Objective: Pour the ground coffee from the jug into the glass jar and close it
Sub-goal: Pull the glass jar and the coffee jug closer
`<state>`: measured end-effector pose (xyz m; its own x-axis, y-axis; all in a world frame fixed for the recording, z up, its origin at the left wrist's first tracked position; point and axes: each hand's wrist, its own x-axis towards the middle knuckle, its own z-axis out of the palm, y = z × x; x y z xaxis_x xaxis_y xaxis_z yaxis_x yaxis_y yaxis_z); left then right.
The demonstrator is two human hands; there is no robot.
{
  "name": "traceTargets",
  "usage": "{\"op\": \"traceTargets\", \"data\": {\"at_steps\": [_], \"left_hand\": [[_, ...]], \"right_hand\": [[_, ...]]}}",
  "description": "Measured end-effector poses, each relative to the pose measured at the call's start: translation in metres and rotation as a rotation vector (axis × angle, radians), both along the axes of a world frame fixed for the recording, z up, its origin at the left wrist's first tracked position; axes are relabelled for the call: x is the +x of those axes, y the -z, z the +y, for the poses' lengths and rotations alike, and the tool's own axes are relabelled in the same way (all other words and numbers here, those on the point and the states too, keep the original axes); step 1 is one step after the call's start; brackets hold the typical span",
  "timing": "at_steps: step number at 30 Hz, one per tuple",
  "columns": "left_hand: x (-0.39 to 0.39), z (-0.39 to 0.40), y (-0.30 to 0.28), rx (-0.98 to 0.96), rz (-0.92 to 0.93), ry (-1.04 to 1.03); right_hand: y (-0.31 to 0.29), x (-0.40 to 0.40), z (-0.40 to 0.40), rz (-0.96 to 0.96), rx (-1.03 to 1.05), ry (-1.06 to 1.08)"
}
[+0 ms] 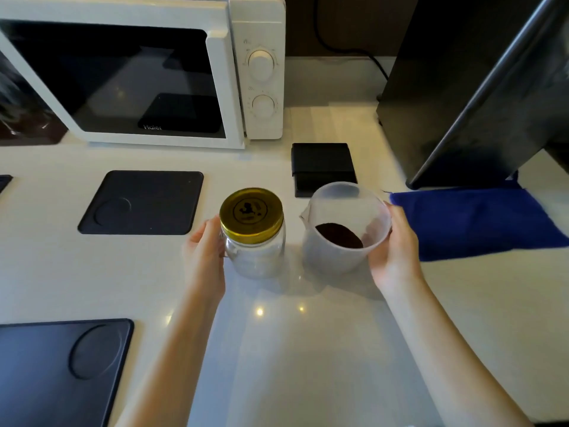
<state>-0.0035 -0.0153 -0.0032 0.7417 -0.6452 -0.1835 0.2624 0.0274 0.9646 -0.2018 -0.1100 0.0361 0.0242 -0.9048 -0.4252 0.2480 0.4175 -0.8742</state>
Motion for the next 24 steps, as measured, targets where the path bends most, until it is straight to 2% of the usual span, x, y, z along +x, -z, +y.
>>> {"op": "traceTargets", "data": {"at_steps": [7,17,19,24], "left_hand": [[-0.022,0.042,0.002,-0.017,0.073,-0.014],[-0.035,0.056,0.011,-0.045,0.084,0.030],[-0.036,0.058,0.012,-0.046,0.084,0.030],[-0.038,0.061,0.014,-0.047,0.096,0.005]], "right_hand": [[0.018,-0.014,0.036,0.080,0.018,-0.017],[0.028,-0.024,0.047,0.071,0.004,0.007],[0.030,-0.028,0.046,0.103,-0.086,-0.009],[0.022,-0.045,0.037,0.256,-0.468,-0.128]]}}
